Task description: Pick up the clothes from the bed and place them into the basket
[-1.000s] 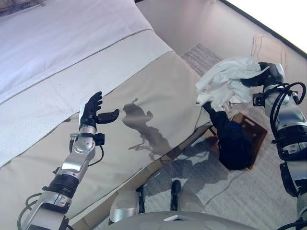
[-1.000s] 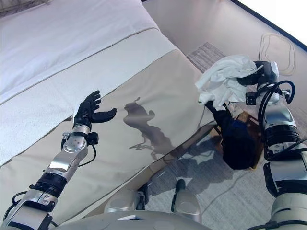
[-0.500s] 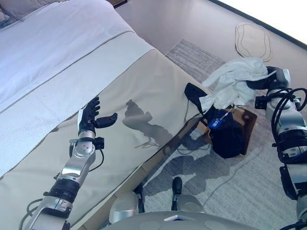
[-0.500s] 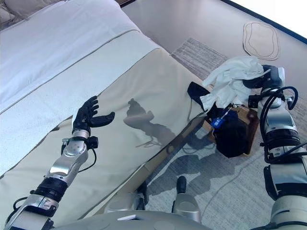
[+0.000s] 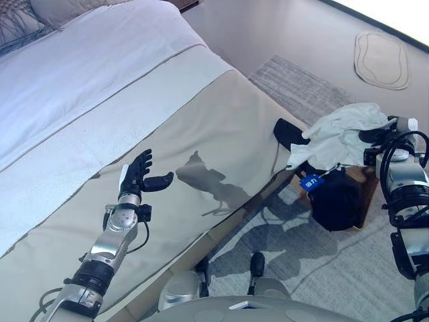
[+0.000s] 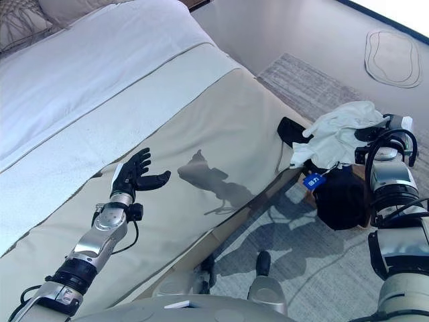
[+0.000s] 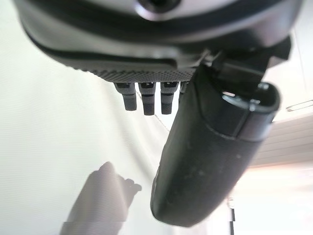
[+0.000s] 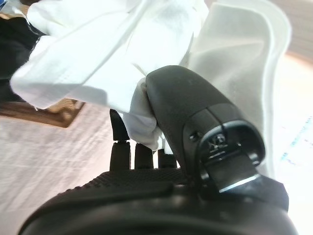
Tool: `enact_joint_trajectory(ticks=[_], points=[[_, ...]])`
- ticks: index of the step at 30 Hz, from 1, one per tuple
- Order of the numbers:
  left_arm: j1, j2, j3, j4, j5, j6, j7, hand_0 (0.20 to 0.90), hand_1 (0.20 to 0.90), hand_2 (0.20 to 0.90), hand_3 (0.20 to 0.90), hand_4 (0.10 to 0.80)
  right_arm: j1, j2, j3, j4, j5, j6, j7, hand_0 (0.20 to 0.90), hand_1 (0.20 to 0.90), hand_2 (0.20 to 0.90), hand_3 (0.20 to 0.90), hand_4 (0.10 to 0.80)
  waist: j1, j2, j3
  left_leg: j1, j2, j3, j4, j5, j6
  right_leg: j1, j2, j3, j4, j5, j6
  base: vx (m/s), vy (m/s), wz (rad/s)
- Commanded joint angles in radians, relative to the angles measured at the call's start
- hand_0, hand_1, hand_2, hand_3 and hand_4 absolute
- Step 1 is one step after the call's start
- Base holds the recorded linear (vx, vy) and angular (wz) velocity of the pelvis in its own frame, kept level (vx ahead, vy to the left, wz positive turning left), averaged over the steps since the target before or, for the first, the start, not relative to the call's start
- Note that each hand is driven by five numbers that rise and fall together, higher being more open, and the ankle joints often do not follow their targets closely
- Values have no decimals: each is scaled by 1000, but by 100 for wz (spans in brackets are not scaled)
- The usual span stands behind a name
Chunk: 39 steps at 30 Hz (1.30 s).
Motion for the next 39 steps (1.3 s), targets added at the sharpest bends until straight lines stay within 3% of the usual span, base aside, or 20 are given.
enact_joint_trajectory(ticks=[1,11,25,26,27,28,39], points=[[-30,57,-30,-50,29,-94,0,900,900,900,900,800,-214,-161,79,26,-82,-41,-90,300,300,300,200,100,7,9,-45,-8,3,-133,-7,-53,-41,-5,59,5,10,-9,0,13,-39,0],[-29,74,-43,-59,11,-115,-12,900,900,900,900,800,-231,-240,63,128,-80,-26,-99,300,300,300,200,100,-7,47,2,-35,1,-120,-7,-42,-48,-36,54,7,14,-9,-2,-11,-4,0],[-19,65,-55,-88,8,-119,-18,900,900,900,900,800,-199,-298,45,120,-101,-50,-86,300,300,300,200,100,-36,93,32,-36,3,-95,-6,-38,-66,-48,45,13,18,-12,-4,-4,0,-1],[-16,64,-54,-89,7,-123,-20,900,900,900,900,800,-201,-305,45,116,-104,-50,-86,453,453,453,378,278,-38,97,35,-37,2,-94,-5,-37,-68,-50,44,13,19,-13,-4,-32,8,0],[-13,63,-53,-90,6,-125,-24,900,900,900,900,800,-199,-307,40,116,-114,-57,-89,813,813,813,798,698,-39,102,38,-38,2,-93,-4,-36,-70,-50,43,13,19,-13,-4,0,0,0],[-10,61,-53,-93,7,-126,-25,900,900,900,900,800,-196,-309,40,113,-123,-69,-90,900,900,900,900,800,-41,106,39,-38,3,-92,-4,-36,-71,-51,41,13,18,-13,-4,-9,7,-3],[8,62,-51,-105,11,-113,-36,900,900,900,900,800,-149,-322,26,69,-122,-74,-54,900,900,900,900,800,-51,105,26,-24,5,-81,-4,-40,-74,-40,39,14,18,-18,-2,15,3,-4]])
